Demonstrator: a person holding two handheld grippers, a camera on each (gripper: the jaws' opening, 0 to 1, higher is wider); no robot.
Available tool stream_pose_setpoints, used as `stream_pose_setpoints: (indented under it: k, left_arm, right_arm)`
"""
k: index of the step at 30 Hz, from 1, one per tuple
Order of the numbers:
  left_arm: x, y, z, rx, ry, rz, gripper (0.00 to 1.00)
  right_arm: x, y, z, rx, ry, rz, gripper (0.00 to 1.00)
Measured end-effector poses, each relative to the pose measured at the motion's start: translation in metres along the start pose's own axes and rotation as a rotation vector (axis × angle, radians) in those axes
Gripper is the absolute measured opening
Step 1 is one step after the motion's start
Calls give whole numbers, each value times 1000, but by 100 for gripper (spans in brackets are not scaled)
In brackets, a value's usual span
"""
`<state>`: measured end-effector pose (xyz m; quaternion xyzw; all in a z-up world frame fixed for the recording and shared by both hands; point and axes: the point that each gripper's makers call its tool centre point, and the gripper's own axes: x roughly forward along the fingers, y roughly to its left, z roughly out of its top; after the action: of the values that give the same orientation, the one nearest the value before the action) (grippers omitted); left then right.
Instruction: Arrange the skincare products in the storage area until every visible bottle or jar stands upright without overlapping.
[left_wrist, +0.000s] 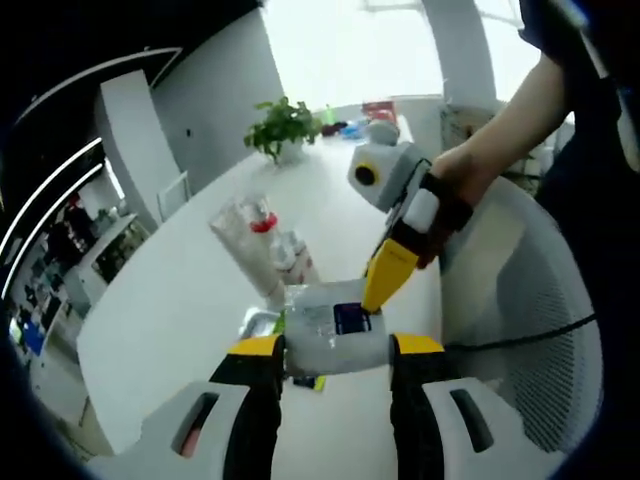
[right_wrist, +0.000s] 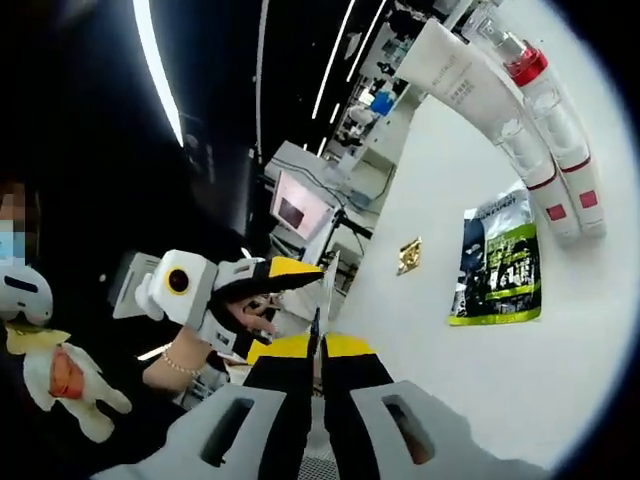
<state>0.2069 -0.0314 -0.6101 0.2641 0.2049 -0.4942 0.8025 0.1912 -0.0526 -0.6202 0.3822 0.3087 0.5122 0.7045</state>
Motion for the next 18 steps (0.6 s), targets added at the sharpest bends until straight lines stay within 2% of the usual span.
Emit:
stream_pose_setpoints:
  k: [4, 6, 7, 8, 11, 14, 16, 18]
  left_arm:
    - [2, 2, 1, -75, -22, 4, 45]
    - [2, 4, 5, -127, -59, 7, 49]
    - [0, 11, 2, -177, -83, 13, 51]
    - [0, 13, 2, -213, -99, 20, 53]
    - [-2, 17, 3, -360, -175, 34, 53]
    - [-6, 20, 9, -572, -288, 29, 52]
    - [-7, 19, 13, -683, -353, 25, 52]
    - [-14, 21, 19, -829, -461, -8, 49]
  right_arm:
    - [-3, 0, 3, 8, -40, -4, 1]
    - [-5, -2, 7, 16, -69, -16, 1]
    - [-7, -1, 12, 33, -105, -9, 1]
    - [-8, -1, 13, 39, -113, -8, 1]
    - [-12, 1, 21, 57, -163, -3, 1]
    - [-14, 4, 29, 91, -219, 16, 1]
    - [-15, 7, 33, 114, -259, 31, 1]
    - [-13, 12, 35, 139, -290, 55, 1]
